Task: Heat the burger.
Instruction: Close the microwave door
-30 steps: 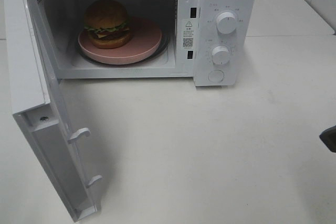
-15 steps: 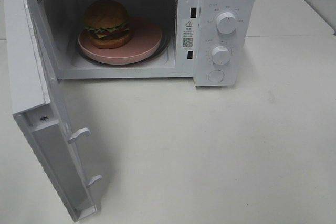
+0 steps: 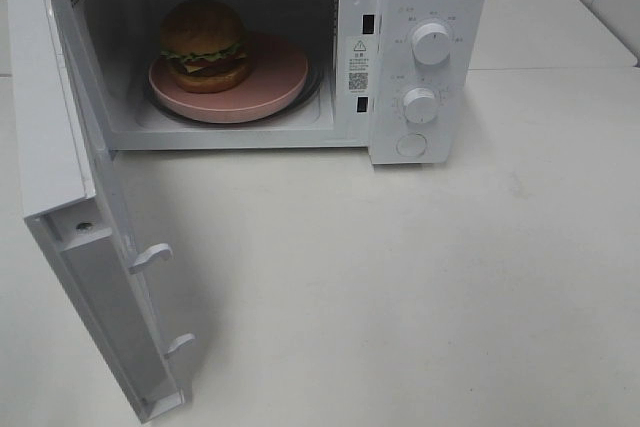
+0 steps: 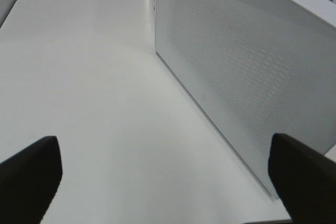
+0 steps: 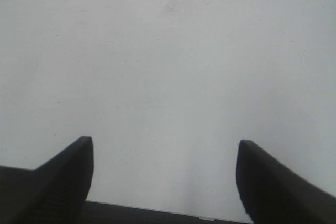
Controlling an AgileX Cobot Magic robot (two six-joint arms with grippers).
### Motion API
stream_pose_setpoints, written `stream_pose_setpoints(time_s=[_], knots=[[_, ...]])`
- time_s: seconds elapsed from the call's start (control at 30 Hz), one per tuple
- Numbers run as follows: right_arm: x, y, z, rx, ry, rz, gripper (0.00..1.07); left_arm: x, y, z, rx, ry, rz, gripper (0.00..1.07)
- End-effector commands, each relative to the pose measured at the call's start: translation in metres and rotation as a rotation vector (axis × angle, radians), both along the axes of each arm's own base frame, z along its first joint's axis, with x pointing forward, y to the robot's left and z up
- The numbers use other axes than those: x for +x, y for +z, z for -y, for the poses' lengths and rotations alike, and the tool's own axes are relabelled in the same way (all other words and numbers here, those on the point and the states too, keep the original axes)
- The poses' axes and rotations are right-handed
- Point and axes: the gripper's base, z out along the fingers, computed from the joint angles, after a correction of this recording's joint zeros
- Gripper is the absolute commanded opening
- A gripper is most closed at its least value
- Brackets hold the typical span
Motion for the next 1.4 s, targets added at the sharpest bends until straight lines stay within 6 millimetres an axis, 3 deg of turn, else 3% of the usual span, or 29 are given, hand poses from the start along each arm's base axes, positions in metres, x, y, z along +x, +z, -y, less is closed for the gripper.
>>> stream_pose_setpoints(time_s=[0.03,0.53,1.4], knots=[[-0.009,-0.001,0.002,0.005,-0.029,0.045,0.74,-0.002,0.001,0.000,-0.003,0.003,0.024,1.00],[-0.051,0.001,0.005,0.035,-0.089,0.318,0.74,-0.002,0.001,0.000,-0.003,0.003,0.024,1.00],[-0.051,0.001,0.005,0.033,-0.090,0.317,0.74,-0.002,0.001,0.000,-0.003,0.003,0.023,1.00]])
